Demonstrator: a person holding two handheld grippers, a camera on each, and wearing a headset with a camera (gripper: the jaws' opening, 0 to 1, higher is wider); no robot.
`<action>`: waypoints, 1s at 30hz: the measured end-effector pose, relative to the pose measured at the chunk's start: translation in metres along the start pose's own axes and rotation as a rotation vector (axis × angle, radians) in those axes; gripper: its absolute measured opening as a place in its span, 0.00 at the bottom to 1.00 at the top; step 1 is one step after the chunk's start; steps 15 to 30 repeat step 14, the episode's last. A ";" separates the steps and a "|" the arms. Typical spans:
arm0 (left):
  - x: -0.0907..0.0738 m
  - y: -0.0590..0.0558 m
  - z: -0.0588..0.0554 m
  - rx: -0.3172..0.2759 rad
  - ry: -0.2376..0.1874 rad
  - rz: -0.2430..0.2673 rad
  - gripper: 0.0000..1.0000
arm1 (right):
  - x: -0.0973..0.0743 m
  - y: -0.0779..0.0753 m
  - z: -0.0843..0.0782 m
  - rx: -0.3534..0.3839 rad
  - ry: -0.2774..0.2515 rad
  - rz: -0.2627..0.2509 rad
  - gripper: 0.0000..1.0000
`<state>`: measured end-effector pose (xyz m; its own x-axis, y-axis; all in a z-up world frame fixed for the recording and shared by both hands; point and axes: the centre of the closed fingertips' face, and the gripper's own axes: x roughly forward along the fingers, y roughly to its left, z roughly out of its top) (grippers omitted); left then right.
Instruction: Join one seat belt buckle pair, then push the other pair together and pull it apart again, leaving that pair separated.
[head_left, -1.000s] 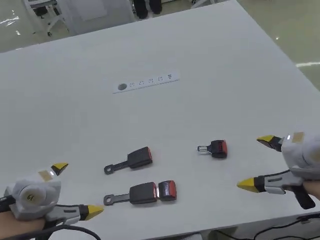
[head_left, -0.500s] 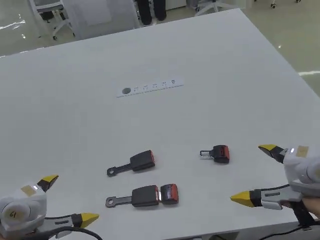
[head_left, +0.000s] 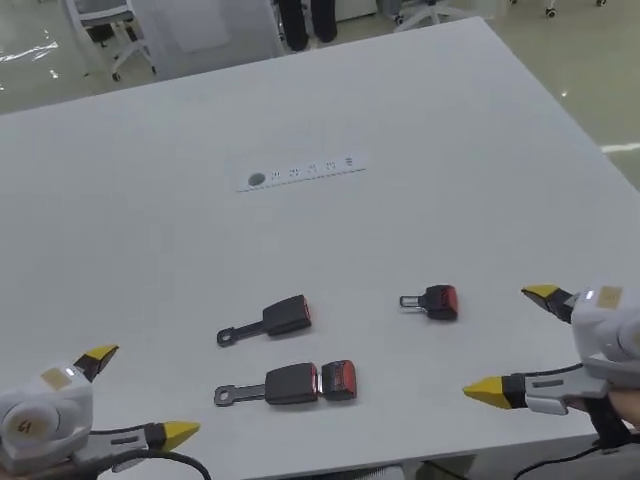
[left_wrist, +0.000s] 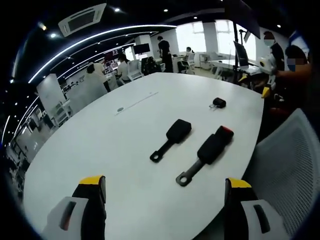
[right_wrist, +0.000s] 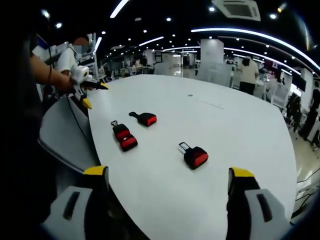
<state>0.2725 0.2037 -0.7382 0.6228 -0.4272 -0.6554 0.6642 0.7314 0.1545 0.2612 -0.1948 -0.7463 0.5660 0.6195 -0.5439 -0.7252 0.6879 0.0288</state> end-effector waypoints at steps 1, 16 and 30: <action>-0.001 -0.001 0.000 -0.002 0.001 0.001 1.00 | -0.001 0.000 0.000 0.004 -0.001 -0.001 1.00; -0.012 -0.009 -0.003 -0.015 0.004 0.015 1.00 | -0.004 0.007 0.001 0.011 -0.015 0.003 1.00; -0.012 -0.009 -0.003 -0.015 0.004 0.015 1.00 | -0.004 0.007 0.001 0.011 -0.015 0.003 1.00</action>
